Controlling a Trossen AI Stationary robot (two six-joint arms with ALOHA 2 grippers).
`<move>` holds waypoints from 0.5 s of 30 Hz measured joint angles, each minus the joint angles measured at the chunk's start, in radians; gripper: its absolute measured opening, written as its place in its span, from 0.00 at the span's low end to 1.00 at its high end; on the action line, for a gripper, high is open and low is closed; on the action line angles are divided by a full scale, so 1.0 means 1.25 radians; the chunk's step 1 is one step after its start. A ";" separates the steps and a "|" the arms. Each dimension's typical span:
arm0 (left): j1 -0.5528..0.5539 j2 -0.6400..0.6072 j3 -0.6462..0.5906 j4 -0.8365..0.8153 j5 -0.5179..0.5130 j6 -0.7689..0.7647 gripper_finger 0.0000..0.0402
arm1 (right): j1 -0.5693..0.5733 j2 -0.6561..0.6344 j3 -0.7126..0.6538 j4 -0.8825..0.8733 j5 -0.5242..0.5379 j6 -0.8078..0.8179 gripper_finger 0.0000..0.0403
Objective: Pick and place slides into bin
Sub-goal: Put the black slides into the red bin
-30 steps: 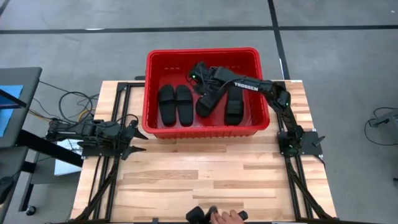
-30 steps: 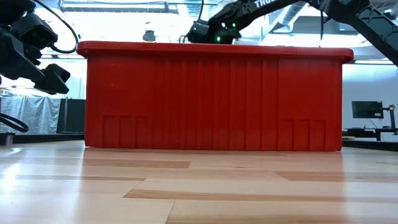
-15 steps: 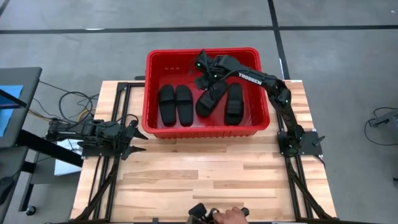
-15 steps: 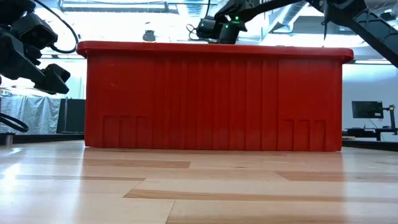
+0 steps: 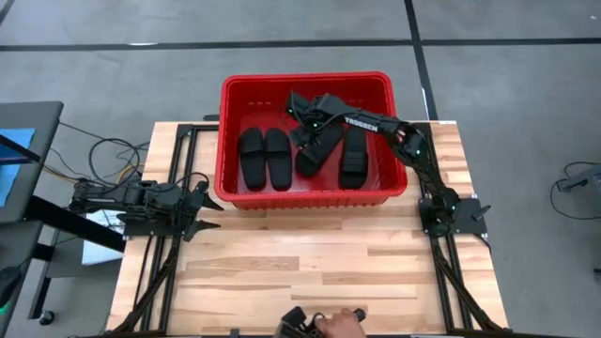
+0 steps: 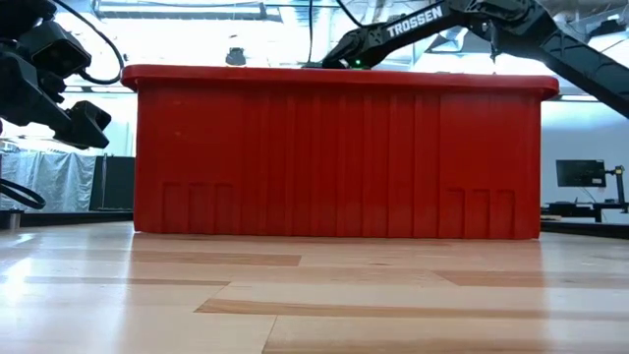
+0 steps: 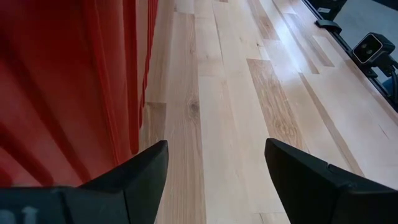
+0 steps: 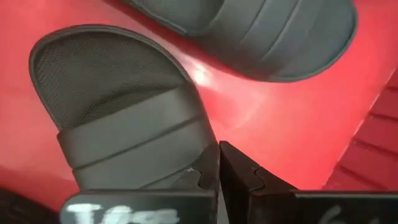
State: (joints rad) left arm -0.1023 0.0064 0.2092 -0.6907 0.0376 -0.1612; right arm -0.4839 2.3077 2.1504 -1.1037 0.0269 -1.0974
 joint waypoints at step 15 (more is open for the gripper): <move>0.000 0.000 0.000 0.000 0.000 0.000 0.64 | -0.014 0.003 0.000 0.025 0.007 -0.053 0.00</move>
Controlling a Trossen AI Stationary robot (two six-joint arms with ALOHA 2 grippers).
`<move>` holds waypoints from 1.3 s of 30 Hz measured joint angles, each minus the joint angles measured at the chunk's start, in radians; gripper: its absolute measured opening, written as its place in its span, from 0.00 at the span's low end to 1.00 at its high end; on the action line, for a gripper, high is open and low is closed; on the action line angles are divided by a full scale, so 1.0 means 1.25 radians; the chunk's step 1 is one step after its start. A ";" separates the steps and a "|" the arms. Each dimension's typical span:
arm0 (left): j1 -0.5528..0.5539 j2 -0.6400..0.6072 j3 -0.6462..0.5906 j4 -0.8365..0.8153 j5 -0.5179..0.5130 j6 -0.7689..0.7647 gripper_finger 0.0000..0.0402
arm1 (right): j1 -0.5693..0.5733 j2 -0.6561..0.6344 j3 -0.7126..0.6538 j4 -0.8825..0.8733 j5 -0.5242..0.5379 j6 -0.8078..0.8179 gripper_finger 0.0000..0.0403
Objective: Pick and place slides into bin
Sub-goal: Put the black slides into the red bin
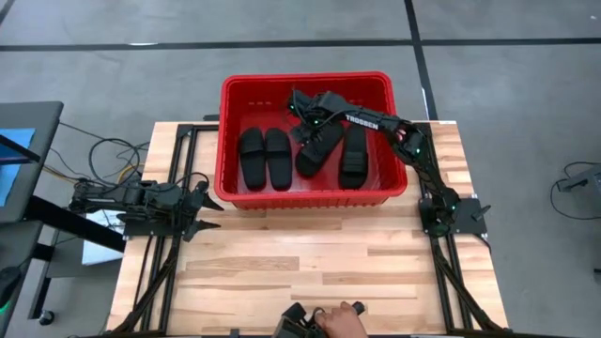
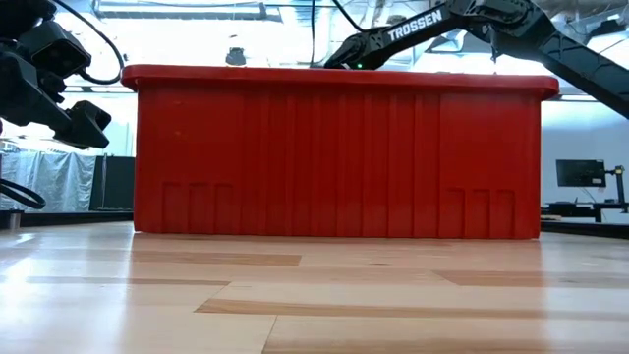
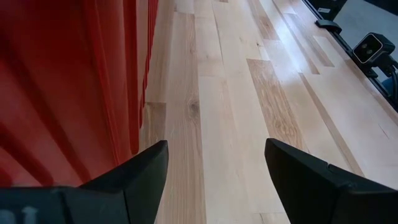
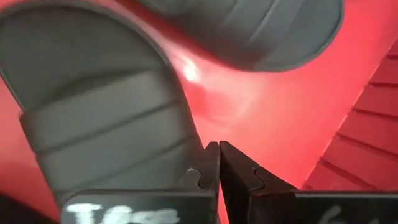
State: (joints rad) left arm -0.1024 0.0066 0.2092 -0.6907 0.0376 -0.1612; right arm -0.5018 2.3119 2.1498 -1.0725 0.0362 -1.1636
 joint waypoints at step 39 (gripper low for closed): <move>0.000 0.000 0.000 0.000 0.000 0.000 0.64 | 0.017 -0.003 0.106 -0.149 -0.002 -0.010 0.00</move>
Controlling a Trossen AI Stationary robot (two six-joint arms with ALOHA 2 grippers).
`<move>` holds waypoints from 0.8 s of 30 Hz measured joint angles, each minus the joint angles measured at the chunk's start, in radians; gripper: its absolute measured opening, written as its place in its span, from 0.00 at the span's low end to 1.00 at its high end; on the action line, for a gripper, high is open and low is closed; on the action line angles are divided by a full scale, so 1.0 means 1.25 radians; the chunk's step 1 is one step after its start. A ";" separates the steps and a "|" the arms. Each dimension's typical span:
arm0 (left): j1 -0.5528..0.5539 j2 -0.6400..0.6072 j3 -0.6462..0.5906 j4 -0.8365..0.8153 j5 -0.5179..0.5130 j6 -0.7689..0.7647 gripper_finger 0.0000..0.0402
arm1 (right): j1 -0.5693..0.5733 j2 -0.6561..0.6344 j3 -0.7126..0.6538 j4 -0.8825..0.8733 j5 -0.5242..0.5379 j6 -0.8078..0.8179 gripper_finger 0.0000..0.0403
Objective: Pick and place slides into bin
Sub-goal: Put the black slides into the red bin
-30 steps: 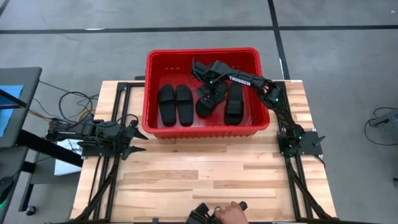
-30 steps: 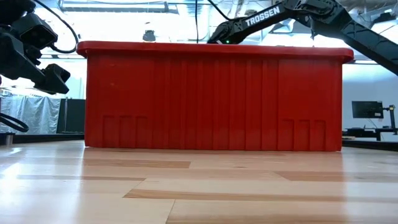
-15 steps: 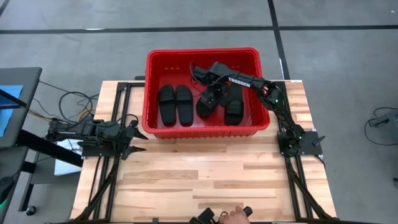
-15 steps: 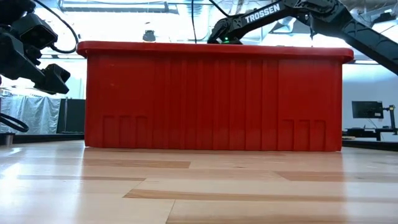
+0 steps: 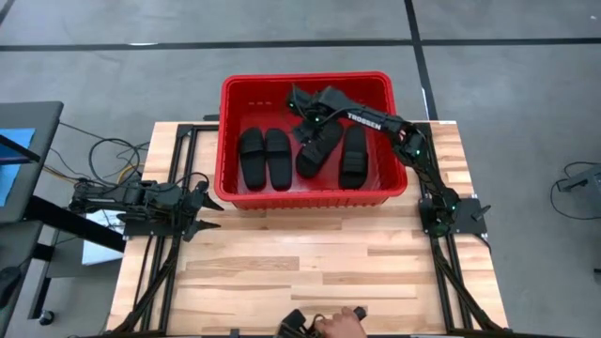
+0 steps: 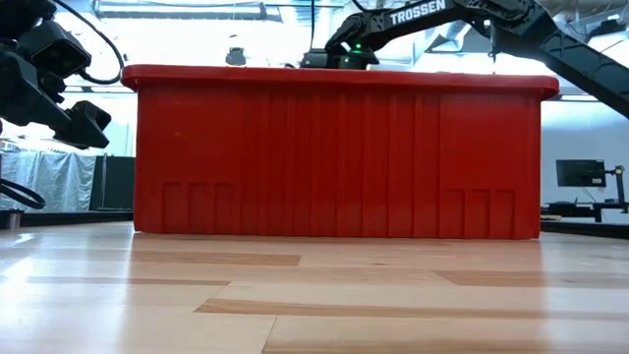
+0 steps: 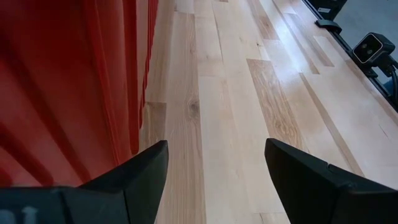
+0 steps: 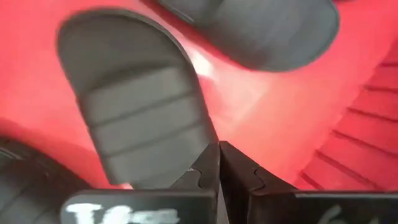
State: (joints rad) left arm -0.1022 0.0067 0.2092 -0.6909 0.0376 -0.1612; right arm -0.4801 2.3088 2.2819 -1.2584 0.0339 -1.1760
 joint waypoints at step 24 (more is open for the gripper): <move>0.000 0.000 0.000 0.000 0.000 0.000 0.64 | -0.054 0.095 0.015 0.047 -0.099 0.003 0.00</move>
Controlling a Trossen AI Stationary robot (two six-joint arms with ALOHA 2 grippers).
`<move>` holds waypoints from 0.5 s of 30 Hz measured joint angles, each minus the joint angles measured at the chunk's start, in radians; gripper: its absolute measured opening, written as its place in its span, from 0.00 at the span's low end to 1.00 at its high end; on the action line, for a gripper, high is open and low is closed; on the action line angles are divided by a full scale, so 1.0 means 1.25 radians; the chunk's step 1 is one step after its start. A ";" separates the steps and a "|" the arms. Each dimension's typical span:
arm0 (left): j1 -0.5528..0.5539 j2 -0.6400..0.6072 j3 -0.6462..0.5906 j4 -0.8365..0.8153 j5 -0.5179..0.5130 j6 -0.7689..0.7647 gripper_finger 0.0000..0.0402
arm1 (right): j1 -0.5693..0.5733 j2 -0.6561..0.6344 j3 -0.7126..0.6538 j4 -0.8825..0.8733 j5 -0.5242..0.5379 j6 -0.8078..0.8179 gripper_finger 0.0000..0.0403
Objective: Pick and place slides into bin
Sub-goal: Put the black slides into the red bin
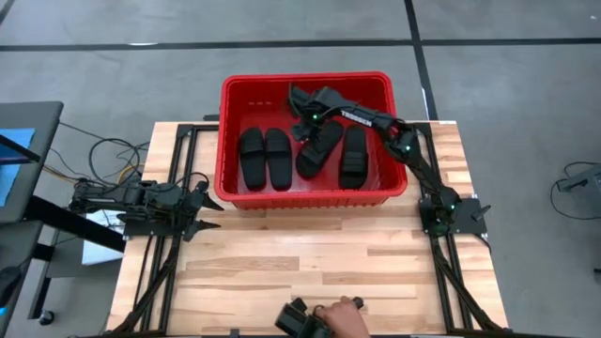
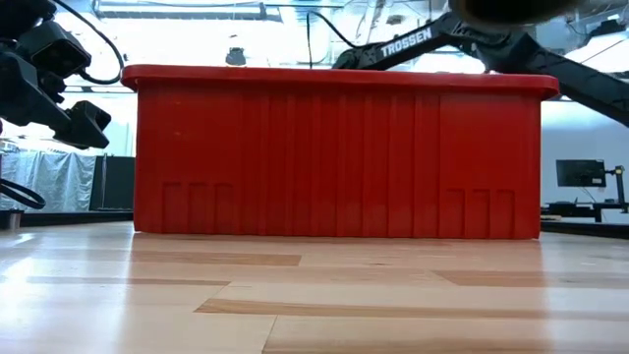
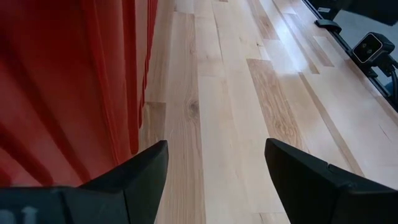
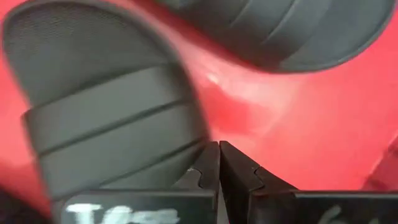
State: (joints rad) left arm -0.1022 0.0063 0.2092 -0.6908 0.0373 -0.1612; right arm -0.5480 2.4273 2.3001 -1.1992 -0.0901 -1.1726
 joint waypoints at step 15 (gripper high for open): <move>0.000 0.000 0.000 0.000 0.000 0.000 0.64 | 0.009 0.001 0.045 -0.173 0.047 -0.006 0.00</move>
State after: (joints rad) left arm -0.1022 0.0065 0.2092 -0.6910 0.0372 -0.1612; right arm -0.5363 2.4290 2.3562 -1.4157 -0.0313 -1.1798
